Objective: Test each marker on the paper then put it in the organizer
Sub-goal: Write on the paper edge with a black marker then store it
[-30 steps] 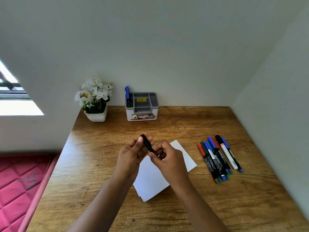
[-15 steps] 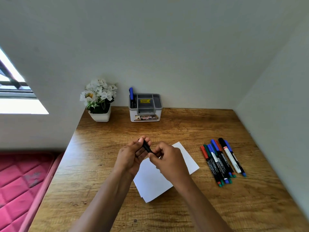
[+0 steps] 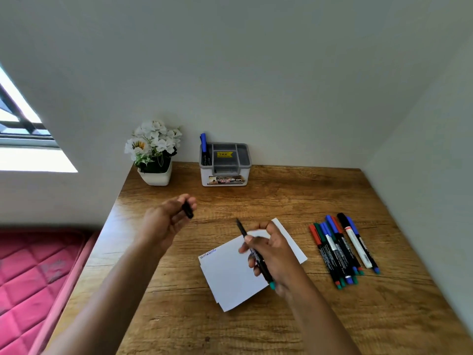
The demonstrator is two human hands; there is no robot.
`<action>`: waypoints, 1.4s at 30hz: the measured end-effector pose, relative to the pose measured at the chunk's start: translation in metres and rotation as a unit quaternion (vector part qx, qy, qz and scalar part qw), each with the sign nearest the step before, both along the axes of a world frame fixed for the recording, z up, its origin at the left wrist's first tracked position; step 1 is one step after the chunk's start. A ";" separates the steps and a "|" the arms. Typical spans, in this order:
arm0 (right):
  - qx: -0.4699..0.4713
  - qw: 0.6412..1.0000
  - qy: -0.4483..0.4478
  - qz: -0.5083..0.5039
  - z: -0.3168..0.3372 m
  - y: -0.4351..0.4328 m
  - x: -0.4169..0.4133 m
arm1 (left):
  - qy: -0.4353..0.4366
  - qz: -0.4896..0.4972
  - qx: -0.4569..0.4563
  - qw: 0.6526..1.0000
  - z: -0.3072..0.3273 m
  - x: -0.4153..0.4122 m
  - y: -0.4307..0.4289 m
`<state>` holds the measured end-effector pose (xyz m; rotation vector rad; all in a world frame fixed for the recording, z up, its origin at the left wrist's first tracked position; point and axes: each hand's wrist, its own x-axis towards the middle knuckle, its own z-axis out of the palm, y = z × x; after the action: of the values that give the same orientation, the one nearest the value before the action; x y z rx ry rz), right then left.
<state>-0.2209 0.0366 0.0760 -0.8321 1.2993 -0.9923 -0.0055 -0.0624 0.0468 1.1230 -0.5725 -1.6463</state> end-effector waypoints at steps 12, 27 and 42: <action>-0.185 0.971 0.149 0.007 -0.046 -0.014 0.001 | -0.659 -0.144 -0.387 0.628 -0.070 -0.019 0.106; -0.176 0.955 0.235 0.034 -0.088 -0.025 0.022 | -0.695 -0.228 -0.344 0.589 -0.085 -0.024 0.105; -0.143 0.958 0.235 0.078 -0.090 -0.036 0.025 | -0.692 -0.230 -0.357 0.584 -0.083 -0.024 0.106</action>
<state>-0.1959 0.0007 -0.0143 -1.4376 1.4764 -0.8958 -0.0296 0.0438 -0.0359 1.4680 -2.4309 -0.3148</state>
